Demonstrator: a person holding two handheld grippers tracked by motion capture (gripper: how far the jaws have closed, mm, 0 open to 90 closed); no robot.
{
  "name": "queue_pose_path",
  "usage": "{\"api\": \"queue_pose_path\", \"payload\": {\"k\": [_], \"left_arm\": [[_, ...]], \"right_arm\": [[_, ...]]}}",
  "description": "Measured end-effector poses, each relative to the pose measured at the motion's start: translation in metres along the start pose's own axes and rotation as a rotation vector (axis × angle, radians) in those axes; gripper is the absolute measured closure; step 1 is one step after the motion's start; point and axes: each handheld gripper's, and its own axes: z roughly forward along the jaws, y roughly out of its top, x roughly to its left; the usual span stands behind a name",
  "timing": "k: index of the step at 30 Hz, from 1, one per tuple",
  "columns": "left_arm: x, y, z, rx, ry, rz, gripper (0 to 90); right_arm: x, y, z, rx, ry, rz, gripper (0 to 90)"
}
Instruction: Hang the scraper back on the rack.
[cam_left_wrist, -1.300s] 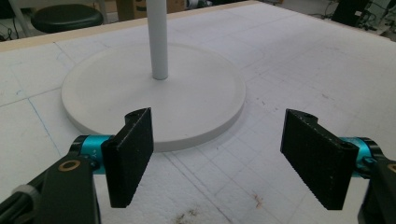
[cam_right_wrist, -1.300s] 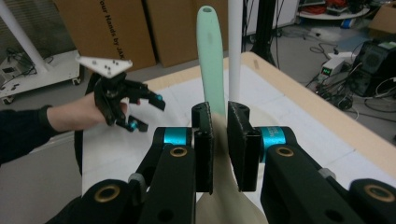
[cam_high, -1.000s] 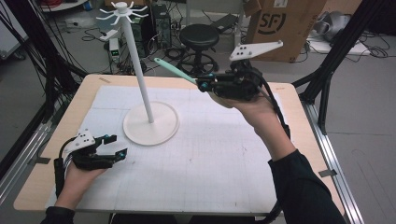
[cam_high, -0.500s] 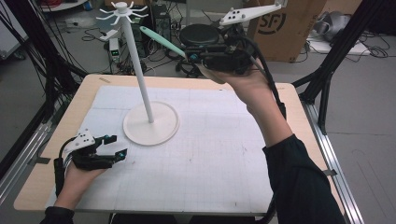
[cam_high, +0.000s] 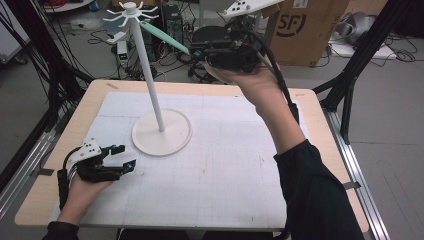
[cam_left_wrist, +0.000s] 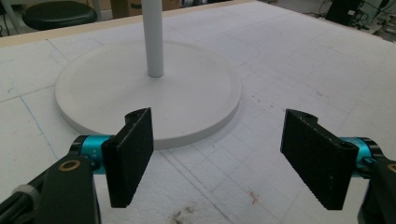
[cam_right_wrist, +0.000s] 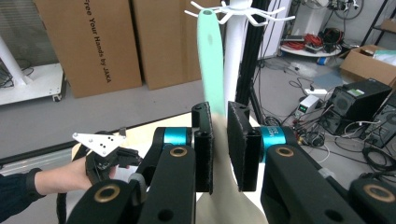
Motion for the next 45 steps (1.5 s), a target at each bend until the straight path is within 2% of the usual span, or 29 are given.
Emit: {"api": "queue_pose_path", "payload": {"k": [20,29,38,40,42,45], "left_arm": [[0.0,0.0,0.0,0.001,-0.002,0.0,26.3],[-0.001,0.0,0.0,0.006,-0.002,0.001,26.3],[-0.001,0.0,0.0,0.006,-0.004,0.001,26.3],[-0.001,0.0,0.0,0.005,-0.005,-0.001,26.3],[-0.001,0.0,-0.001,0.005,-0.004,0.0,26.3],[0.0,0.0,-0.001,0.007,-0.002,0.003,26.3]], "right_arm": [[-0.001,-0.002,0.013,0.032,-0.055,-0.016,81.5],[-0.005,-0.004,0.022,0.051,-0.062,-0.008,81.4],[-0.012,-0.012,0.035,0.072,-0.078,0.023,80.6],[-0.013,-0.015,0.037,0.075,-0.081,0.025,78.3],[-0.014,-0.019,0.038,0.055,-0.087,0.025,65.4],[-0.017,-0.028,0.036,0.043,-0.091,0.016,53.9]]}}
